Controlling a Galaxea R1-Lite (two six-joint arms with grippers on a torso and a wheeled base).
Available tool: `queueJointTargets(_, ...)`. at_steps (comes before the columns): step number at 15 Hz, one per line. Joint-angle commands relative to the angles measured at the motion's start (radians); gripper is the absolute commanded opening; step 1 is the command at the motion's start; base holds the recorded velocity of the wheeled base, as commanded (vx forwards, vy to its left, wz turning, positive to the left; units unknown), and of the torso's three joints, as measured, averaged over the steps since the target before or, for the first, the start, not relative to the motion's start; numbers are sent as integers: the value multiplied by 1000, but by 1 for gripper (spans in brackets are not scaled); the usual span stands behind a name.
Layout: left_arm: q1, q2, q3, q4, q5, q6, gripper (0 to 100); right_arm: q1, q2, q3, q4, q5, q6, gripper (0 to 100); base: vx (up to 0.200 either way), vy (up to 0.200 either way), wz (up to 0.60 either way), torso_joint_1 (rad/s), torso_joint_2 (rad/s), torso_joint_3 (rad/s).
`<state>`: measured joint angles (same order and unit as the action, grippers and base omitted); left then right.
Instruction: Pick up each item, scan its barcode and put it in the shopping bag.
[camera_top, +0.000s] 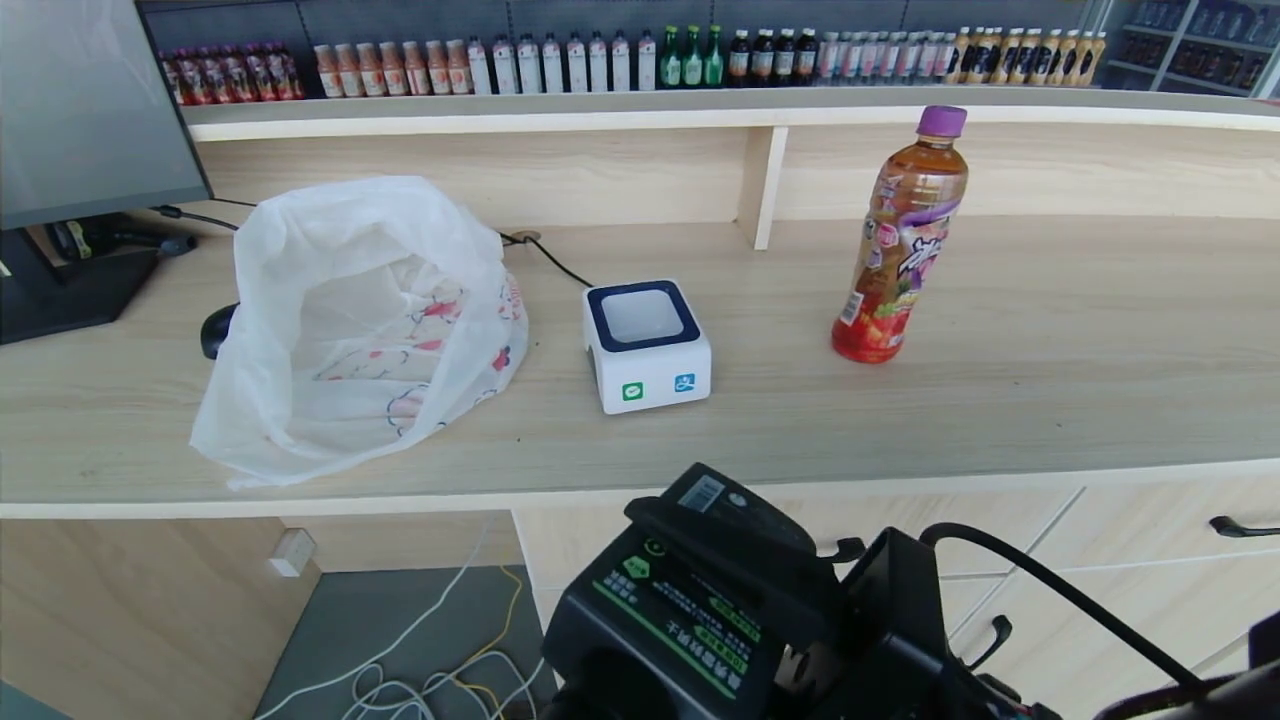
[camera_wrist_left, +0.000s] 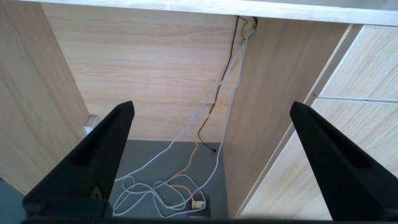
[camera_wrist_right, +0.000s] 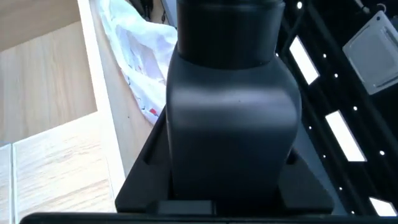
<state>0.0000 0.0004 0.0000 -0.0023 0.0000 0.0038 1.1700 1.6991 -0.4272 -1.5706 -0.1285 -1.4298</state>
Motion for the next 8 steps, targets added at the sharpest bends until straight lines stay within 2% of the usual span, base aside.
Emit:
queueJointTargets(1, 0, 0, 0, -1, 0, 1, 100, 0, -42, -2, 0, -2, -58, 0, 0, 0, 0, 0, 0, 0)
queueJointTargets(3, 0, 0, 0, -1, 0, 1, 100, -33, -42, -34, 0, -6, -101, 0, 0, 0, 0, 0, 0, 0)
queueJointTargets(6, 0, 0, 0, -1, 0, 1, 100, -35, -42, -119, 0, -6, -270, 0, 0, 0, 0, 0, 0, 0)
queueJointTargets(8, 0, 0, 0, -1, 0, 1, 100, -39, -38, -113, 0, -6, -274, 0, 0, 0, 0, 0, 0, 0)
